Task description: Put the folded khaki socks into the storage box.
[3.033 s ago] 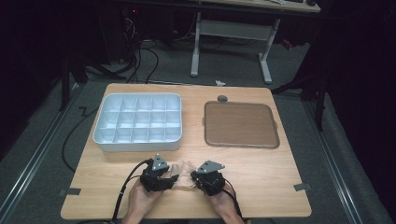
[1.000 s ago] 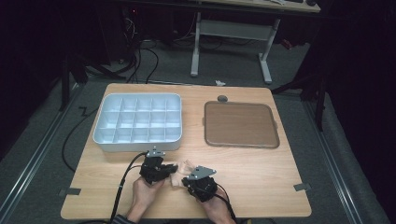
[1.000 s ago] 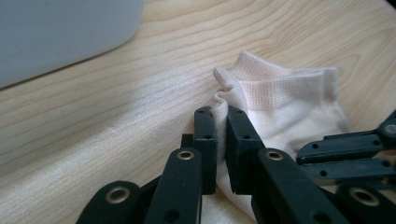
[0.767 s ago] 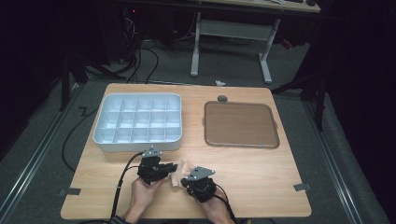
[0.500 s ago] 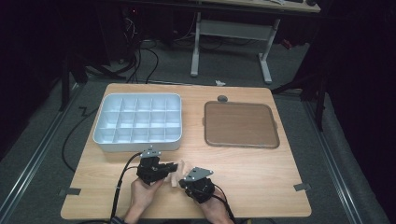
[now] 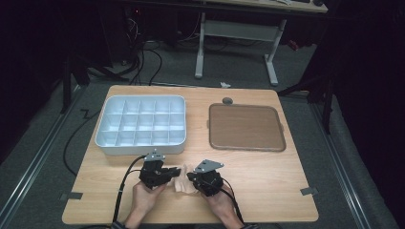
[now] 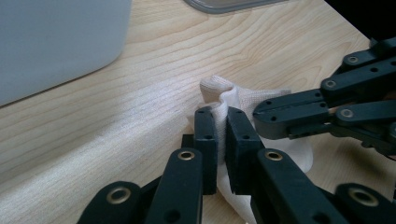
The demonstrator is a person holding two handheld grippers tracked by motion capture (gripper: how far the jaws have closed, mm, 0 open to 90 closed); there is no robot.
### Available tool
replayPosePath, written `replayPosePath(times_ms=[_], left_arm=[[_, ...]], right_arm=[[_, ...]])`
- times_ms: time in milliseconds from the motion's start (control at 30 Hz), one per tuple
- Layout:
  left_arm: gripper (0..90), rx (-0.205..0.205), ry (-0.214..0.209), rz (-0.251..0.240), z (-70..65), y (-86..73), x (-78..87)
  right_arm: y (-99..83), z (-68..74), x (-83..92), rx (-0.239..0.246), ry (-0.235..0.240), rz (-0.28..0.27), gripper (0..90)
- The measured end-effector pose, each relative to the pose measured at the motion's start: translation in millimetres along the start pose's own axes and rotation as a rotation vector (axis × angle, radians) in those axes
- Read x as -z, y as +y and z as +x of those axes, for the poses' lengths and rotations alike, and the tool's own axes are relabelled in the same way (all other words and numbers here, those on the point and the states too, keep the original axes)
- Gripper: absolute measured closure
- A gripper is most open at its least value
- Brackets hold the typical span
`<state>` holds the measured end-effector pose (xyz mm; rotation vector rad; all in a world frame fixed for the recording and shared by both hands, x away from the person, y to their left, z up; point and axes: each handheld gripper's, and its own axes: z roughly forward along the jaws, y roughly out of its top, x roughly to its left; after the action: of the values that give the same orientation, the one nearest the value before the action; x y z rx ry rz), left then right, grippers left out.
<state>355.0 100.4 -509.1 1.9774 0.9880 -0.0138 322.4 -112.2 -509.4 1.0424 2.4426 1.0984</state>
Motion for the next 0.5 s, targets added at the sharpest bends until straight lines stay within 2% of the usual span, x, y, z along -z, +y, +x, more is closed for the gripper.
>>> replayPosePath(times_ms=[167, 300, 500], left_arm=[[84.6, -0.002, -0.003, -0.006, -0.2, 0.1, 2.4], [84.5, -0.001, -0.020, -0.020, 0.4, 1.2, 4.2], [84.5, -0.031, -0.033, -0.048, -2.5, 3.5, 6.8]], right_arm=[[-0.1, -2.5, -11.0, -0.003, -0.007, 0.043, 89.7], [1.4, -0.8, -15.0, 0.008, -0.008, 0.058, 89.7], [5.0, 1.1, -20.3, 0.020, 0.005, 0.070, 89.9]])
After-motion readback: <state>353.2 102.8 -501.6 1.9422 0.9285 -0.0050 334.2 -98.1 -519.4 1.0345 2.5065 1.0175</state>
